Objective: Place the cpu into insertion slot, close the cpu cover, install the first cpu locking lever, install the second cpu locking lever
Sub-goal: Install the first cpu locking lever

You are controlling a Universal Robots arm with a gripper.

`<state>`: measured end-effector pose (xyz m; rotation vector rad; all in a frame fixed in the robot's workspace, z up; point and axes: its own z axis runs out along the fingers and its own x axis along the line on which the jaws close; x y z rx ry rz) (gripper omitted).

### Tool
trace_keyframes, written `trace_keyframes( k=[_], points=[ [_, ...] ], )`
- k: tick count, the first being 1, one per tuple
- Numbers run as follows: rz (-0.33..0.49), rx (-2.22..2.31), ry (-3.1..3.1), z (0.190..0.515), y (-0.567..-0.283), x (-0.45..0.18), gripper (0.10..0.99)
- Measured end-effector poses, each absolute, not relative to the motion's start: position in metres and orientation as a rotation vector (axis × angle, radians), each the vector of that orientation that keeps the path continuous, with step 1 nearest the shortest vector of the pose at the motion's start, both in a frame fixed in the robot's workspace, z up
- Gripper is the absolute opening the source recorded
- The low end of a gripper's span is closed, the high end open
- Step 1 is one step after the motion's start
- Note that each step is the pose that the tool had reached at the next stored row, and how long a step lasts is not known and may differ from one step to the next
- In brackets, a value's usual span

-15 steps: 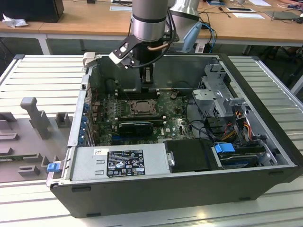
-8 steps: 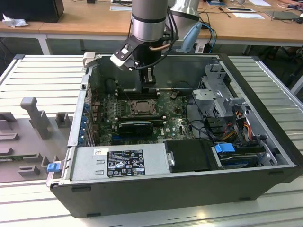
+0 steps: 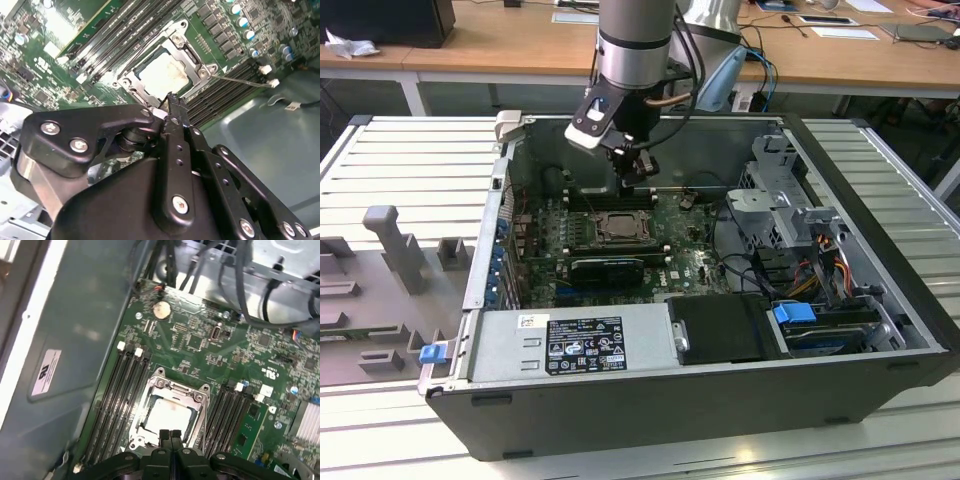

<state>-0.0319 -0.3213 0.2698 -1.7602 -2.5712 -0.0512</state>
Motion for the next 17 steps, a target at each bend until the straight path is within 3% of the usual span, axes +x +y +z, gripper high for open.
trace_keyframes(
  k=[17],
  points=[
    [-0.047, -1.438, -2.760, 0.2698, -0.3213, -0.0319, 0.106]
  ],
)
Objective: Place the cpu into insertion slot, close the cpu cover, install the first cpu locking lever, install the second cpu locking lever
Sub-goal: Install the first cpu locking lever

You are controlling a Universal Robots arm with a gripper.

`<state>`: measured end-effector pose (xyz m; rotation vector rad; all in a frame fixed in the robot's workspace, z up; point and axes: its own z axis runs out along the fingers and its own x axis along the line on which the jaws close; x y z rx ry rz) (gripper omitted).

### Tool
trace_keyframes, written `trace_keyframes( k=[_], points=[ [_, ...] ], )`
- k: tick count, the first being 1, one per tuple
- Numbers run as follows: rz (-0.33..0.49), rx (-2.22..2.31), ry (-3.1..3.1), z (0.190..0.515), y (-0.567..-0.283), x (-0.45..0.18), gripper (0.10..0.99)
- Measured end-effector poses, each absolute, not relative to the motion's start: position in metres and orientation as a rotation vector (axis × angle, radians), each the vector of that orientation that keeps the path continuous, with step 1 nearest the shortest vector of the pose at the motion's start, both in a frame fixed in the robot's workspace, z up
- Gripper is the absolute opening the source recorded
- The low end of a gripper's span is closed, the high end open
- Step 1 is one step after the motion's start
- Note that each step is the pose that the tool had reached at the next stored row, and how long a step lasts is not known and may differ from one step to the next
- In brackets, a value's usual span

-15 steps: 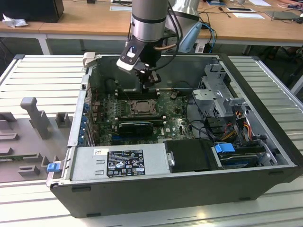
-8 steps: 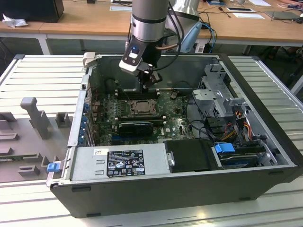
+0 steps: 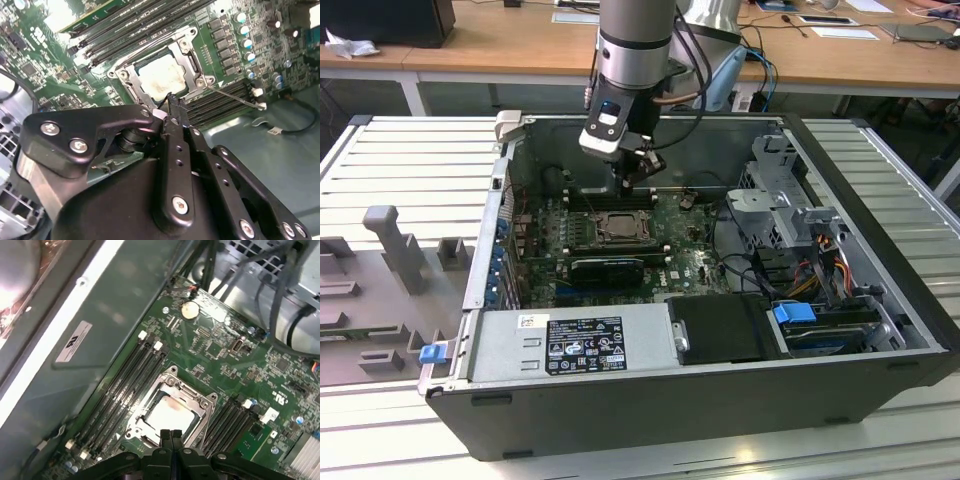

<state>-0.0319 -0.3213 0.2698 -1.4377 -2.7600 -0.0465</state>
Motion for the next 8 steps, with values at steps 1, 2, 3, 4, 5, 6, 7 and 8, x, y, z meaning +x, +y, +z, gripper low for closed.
trace_keyframes(
  k=[1, 2, 3, 4, 5, 6, 7, 8],
  points=[
    [-0.046, -1.419, -2.769, 0.2698, -0.3213, -0.0319, 0.106],
    [-0.046, -1.396, -2.781, 0.2698, -0.3213, -0.0319, 0.106],
    [-0.046, -1.378, -2.790, 0.2698, -0.3213, -0.0319, 0.106],
    [-0.045, -1.343, -2.806, 0.2698, -0.3213, -0.0319, 0.106],
    [-0.045, -1.323, -2.816, 0.2698, -0.3213, -0.0319, 0.106],
    [-0.044, -1.305, -2.824, 0.2698, -0.3213, -0.0319, 0.106],
    [-0.044, -1.288, -2.831, 0.2698, -0.3213, -0.0319, 0.106],
    [-0.044, -1.270, -2.839, 0.2698, -0.3213, -0.0319, 0.106]
  ],
)
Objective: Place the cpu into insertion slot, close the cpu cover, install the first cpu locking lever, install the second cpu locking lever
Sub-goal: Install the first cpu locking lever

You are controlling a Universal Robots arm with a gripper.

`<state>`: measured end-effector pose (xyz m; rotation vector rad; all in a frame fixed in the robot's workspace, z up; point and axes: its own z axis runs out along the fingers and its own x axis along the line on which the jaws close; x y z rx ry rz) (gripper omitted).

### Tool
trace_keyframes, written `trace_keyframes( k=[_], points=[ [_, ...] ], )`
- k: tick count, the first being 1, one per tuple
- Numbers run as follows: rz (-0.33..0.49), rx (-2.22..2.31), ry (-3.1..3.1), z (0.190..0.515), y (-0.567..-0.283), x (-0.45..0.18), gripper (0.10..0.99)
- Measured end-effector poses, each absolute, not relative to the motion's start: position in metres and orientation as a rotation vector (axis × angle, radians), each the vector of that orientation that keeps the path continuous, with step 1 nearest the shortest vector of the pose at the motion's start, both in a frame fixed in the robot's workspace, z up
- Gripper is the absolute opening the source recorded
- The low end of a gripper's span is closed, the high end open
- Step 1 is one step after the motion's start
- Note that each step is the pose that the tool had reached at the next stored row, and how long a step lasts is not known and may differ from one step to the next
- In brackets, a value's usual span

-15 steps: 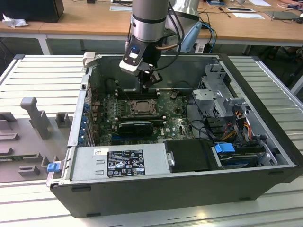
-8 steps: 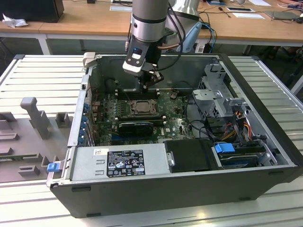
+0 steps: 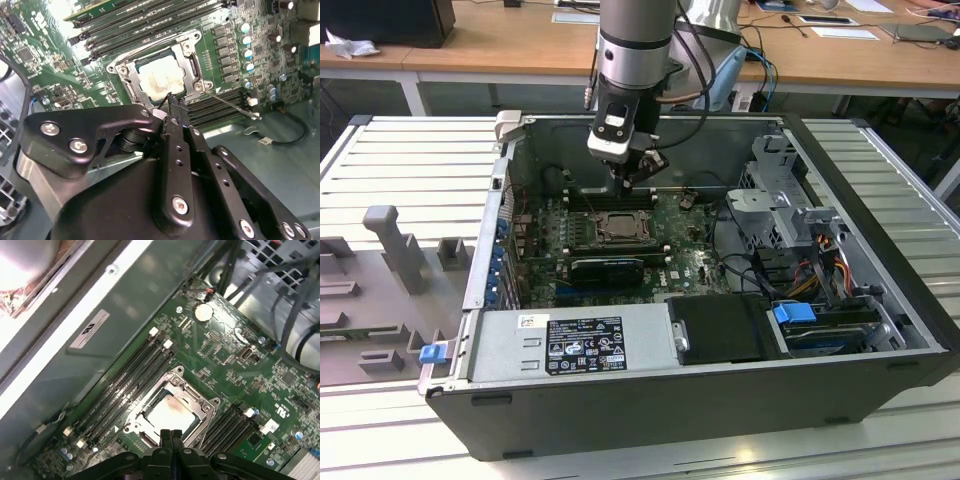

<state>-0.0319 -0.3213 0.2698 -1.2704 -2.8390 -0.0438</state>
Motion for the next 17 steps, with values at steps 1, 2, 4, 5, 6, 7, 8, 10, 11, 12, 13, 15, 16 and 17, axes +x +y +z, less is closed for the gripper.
trace_keyframes(
  k=[1, 2, 4, 5, 6, 7, 8, 10, 11, 12, 13, 15, 16, 17],
  points=[
    [-0.043, -1.215, -2.863, 0.2698, -0.3213, -0.0319, 0.106],
    [-0.042, -1.165, -2.883, 0.2698, -0.3213, -0.0319, 0.106],
    [-0.041, -1.094, -2.911, 0.2697, -0.3213, -0.0319, 0.106],
    [-0.041, -1.075, -2.919, 0.2697, -0.3213, -0.0319, 0.106],
    [-0.042, -1.059, -2.926, 0.2697, -0.3213, -0.0319, 0.106],
    [-0.044, -1.045, -2.934, 0.2696, -0.3213, -0.0319, 0.106],
    [-0.046, -1.031, -2.943, 0.2696, -0.3213, -0.0319, 0.106],
    [-0.050, -1.003, -2.960, 0.2696, -0.3213, -0.0319, 0.106],
    [-0.050, -0.976, -2.971, 0.2696, -0.3213, -0.0319, 0.106],
    [-0.050, -0.956, -2.977, 0.2696, -0.3213, -0.0319, 0.106],
    [-0.050, -0.936, -2.983, 0.2697, -0.3213, -0.0319, 0.106],
    [-0.049, -0.865, -3.004, 0.2697, -0.3213, -0.0320, 0.106],
    [-0.049, -0.833, -3.013, 0.2697, -0.3213, -0.0319, 0.106],
    [-0.049, -0.810, -3.018, 0.2697, -0.3213, -0.0319, 0.106]
  ],
)
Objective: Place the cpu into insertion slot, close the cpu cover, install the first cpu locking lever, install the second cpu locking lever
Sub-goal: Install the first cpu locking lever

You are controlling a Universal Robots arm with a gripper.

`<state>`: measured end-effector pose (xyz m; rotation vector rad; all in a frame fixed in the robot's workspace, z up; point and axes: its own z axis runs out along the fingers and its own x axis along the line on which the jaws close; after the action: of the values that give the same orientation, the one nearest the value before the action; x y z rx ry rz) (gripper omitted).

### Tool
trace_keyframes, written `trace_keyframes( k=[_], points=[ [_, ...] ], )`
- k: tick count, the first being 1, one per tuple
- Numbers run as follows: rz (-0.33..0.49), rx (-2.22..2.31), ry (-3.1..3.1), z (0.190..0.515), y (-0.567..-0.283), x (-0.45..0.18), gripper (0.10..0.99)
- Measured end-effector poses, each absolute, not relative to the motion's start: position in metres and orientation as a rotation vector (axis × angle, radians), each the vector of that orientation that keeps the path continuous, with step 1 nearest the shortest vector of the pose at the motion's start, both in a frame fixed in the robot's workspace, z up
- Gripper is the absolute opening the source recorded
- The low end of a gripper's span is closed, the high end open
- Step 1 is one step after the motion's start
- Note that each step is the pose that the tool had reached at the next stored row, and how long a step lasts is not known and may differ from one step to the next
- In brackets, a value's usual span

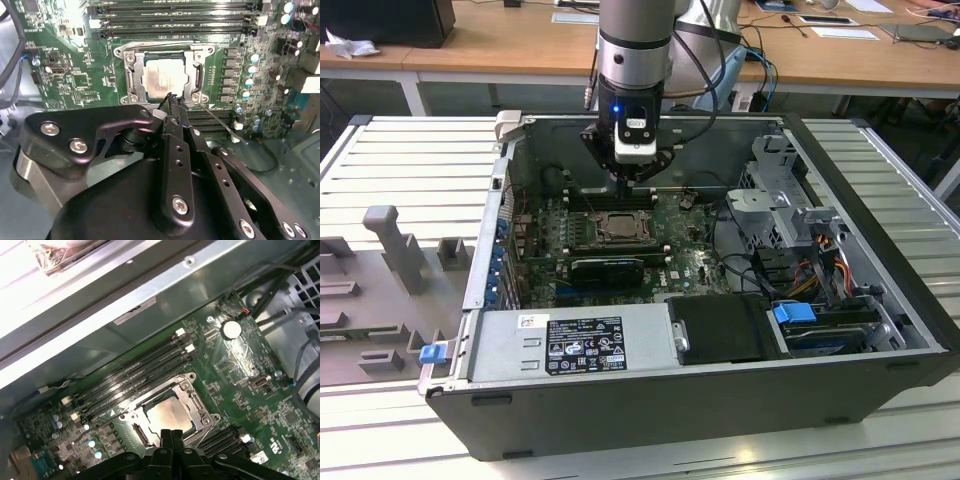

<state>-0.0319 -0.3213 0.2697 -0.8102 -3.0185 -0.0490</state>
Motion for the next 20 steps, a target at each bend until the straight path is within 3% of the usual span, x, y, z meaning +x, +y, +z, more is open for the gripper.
trace_keyframes(
  k=[20],
  points=[
    [-0.052, -0.271, -3.123, 0.2695, -0.3213, -0.0319, 0.106]
  ],
)
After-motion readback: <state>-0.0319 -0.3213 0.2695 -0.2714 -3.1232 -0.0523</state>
